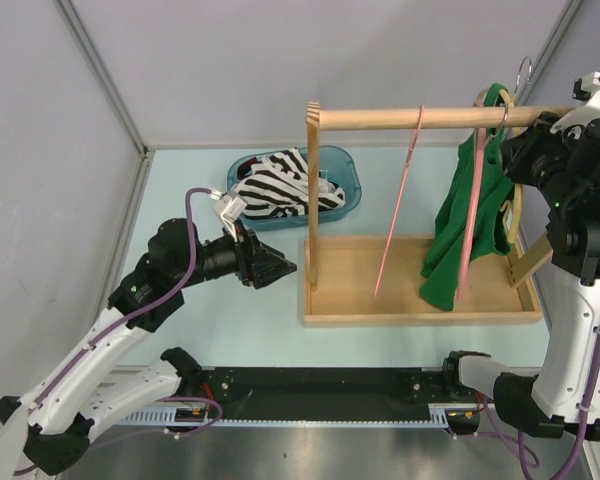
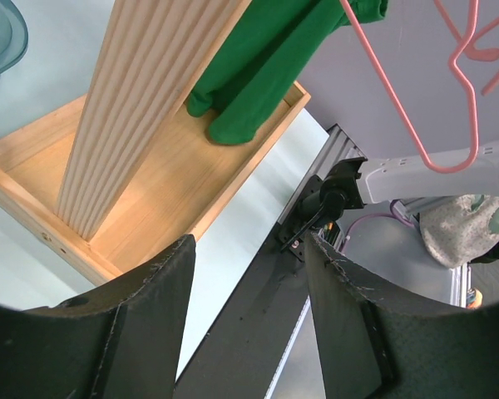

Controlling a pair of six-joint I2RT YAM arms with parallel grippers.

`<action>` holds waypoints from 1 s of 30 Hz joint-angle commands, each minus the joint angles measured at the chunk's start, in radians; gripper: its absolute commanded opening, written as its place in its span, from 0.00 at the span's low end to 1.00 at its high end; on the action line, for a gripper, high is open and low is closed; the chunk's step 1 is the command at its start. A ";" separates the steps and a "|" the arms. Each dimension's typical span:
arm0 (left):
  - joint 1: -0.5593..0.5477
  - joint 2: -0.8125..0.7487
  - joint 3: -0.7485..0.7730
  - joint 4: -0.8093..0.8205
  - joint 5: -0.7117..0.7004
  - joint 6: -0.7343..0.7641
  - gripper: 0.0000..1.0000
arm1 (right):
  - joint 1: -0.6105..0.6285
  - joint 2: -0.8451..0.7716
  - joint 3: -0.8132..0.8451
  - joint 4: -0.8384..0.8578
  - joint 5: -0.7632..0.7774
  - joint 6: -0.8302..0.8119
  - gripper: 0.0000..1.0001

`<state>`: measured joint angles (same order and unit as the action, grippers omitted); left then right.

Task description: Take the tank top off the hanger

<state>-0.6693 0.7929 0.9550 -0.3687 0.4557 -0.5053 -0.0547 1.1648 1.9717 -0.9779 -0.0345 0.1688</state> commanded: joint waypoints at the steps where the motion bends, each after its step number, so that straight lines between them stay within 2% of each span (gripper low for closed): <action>1: -0.007 -0.003 -0.001 0.004 0.009 0.011 0.60 | -0.002 -0.073 -0.039 0.101 -0.059 0.041 0.00; 11: -0.006 0.017 -0.005 0.028 0.026 0.007 0.60 | -0.002 -0.148 -0.076 -0.044 -0.010 0.064 0.00; 21: -0.007 0.011 -0.009 0.030 0.026 0.010 0.61 | -0.002 -0.203 -0.172 -0.111 -0.002 0.060 0.00; 30: -0.007 0.019 -0.016 0.030 0.023 0.016 0.61 | -0.002 -0.369 -0.375 -0.192 0.005 0.153 0.00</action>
<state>-0.6693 0.8135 0.9478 -0.3683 0.4744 -0.5045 -0.0547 0.8791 1.6432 -1.1812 -0.0345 0.2646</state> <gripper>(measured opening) 0.614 0.208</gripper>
